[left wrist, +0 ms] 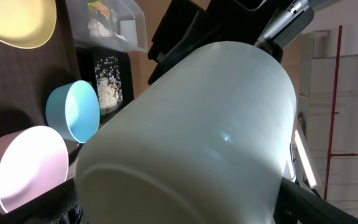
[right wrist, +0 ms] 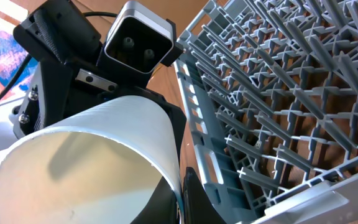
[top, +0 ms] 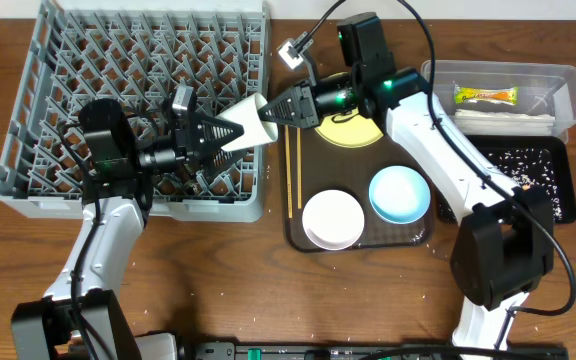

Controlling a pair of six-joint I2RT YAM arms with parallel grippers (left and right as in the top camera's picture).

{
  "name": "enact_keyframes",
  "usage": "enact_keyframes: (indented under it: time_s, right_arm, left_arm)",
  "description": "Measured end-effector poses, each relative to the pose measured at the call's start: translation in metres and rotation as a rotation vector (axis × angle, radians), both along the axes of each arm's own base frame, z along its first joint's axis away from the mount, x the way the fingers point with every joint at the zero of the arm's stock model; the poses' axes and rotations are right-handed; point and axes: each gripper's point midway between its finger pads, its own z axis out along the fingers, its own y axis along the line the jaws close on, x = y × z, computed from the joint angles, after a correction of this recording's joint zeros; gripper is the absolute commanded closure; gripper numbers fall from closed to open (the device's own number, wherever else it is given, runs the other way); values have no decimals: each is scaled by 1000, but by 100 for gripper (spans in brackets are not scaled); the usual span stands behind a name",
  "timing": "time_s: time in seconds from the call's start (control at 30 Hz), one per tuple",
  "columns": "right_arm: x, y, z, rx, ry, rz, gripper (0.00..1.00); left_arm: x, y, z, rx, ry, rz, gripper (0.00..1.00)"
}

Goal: Sort waste into correct bins and load items into the dishwasher
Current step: 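Pass the white cup from the right gripper to the left gripper, then place the white cup into the dish rack with the left gripper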

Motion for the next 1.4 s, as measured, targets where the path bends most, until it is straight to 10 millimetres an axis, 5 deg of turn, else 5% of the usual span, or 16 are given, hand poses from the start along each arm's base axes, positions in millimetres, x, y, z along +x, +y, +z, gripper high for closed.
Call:
enact_keyframes:
  time_s: [0.3,0.73,1.03,1.1,1.2,1.27,1.4]
  right_arm:
    - [-9,16,-14,-19,27,31,99]
    - [-27,13,-28,-25,160,89,99]
    - [-29,11,-26,-16,173,99,98]
    - [-29,11,-25,-14,176,99,88]
    - [-24,12,-30,-36,162,73,55]
    - [-20,13,-33,-46,152,60,44]
    - [-8,7,-40,-70,135,16,40]
  left_arm:
    - [-1,0,0,-3,3,-6,11]
    - [-1,0,0,-2,2,-4,12]
    - [-2,0,-2,1,-13,-4,59]
    - [-2,0,-2,3,-20,-3,65]
    - [1,0,-3,7,-16,9,65]
    - [1,0,-3,8,-15,12,66]
    - [2,1,-3,12,-27,19,73]
